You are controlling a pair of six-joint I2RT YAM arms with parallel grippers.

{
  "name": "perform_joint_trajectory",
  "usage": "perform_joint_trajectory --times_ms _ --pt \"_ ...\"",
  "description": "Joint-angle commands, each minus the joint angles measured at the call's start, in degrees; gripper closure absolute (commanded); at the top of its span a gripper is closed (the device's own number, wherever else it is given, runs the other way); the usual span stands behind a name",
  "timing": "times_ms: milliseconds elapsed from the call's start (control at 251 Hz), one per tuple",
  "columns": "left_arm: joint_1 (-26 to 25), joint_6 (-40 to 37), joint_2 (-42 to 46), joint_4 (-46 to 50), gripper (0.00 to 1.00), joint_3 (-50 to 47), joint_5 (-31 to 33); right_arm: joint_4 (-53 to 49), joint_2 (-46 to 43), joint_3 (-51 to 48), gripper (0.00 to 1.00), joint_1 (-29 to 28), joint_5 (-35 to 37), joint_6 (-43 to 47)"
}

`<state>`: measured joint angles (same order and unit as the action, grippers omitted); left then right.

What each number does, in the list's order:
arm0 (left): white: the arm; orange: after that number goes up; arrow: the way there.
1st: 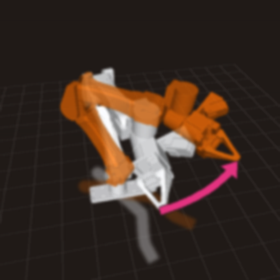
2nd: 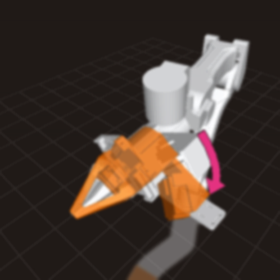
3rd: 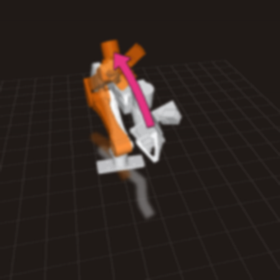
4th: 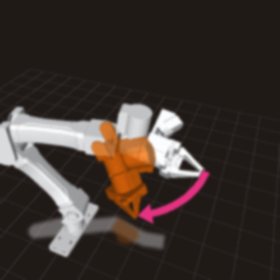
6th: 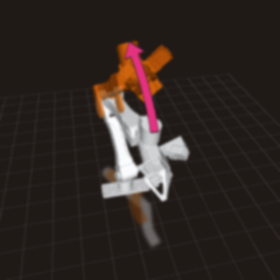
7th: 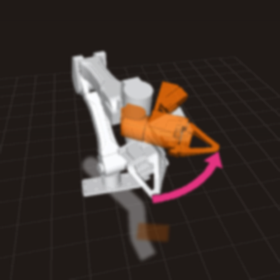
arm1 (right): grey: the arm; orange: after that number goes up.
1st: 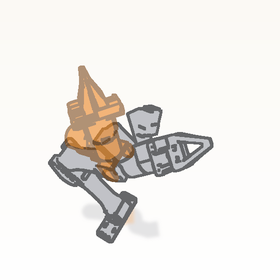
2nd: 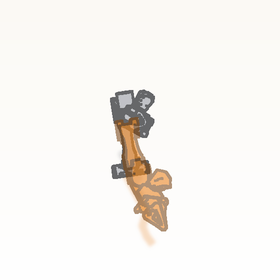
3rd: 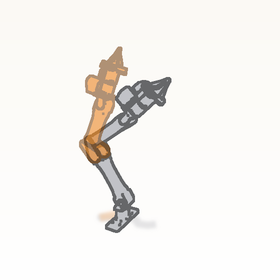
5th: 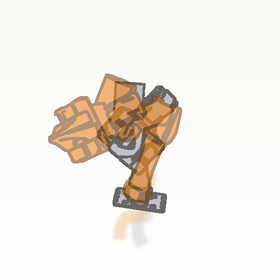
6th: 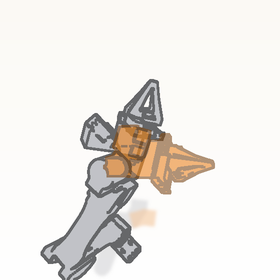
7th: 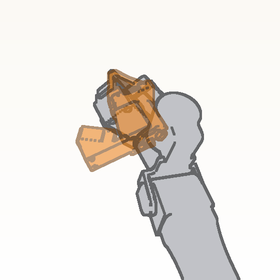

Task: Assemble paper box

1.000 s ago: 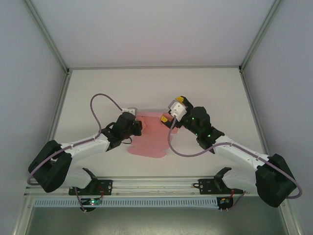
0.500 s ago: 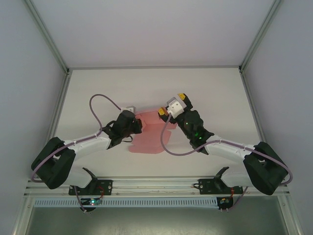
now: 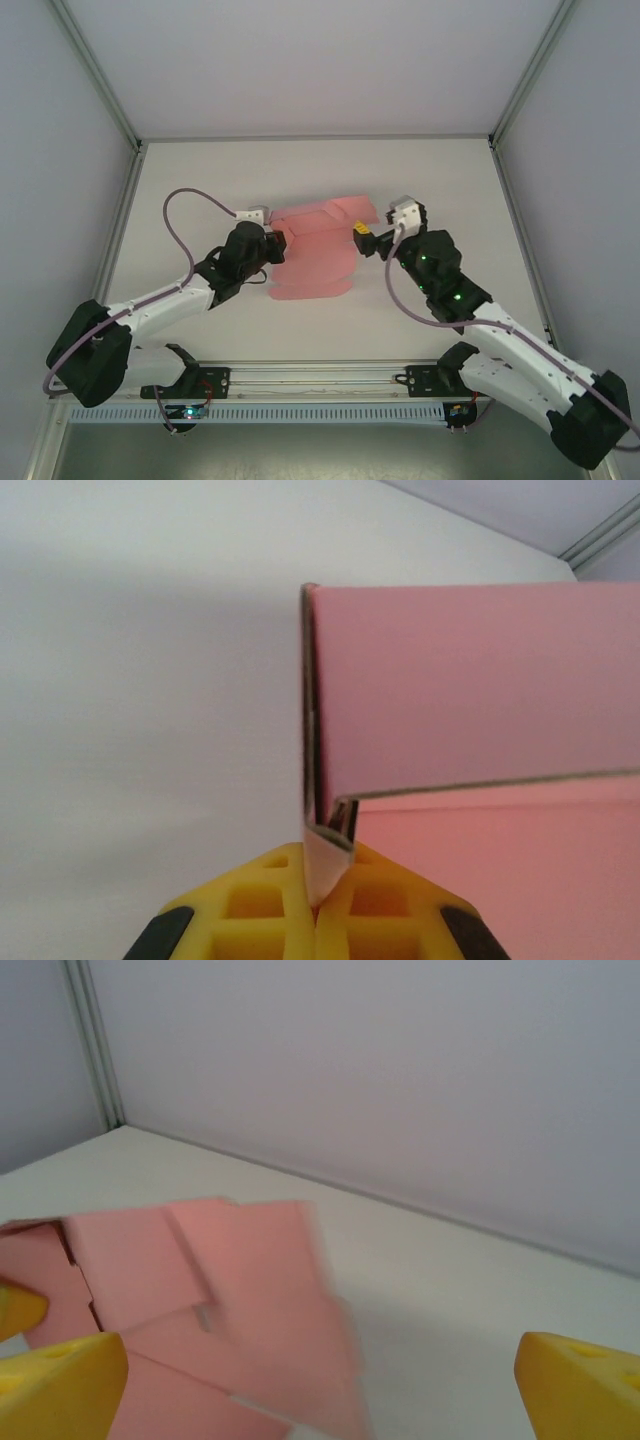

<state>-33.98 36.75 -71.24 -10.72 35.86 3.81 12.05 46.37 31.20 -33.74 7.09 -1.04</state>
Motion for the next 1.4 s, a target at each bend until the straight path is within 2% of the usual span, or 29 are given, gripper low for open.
perform_joint_trajectory --times_ms 0,88,283,427,646,1397 --pt "0.75 -2.84 3.35 -2.62 1.0 -1.45 2.82 -7.55 -2.69 -4.07 0.02 3.36 -6.56 -6.87" --pt "0.75 -3.48 5.16 -2.39 1.0 -2.27 3.06 -8.92 -4.0 -5.82 0.02 5.9 -4.97 -7.78" --pt "0.84 -4.31 6.96 -3.23 1.0 -3.5 0.67 -5.38 -2.04 -7.33 0.02 9.26 -9.77 -9.86" --pt "0.84 -4.96 6.65 -3.18 1.0 -3.59 -0.11 -3.56 1.09 -5.68 0.02 9.31 -13.98 -9.16" --pt "0.83 -4.85 6.38 -3.31 1.0 -3.59 -2.03 -1.82 3.05 -5.27 0.02 9.33 -14.03 -9.48" --pt "0.75 -5.6 0.55 -6.59 1.0 -1.24 -9.23 6.6 9.71 -4.4 0.02 8.07 -20.85 -11.8"
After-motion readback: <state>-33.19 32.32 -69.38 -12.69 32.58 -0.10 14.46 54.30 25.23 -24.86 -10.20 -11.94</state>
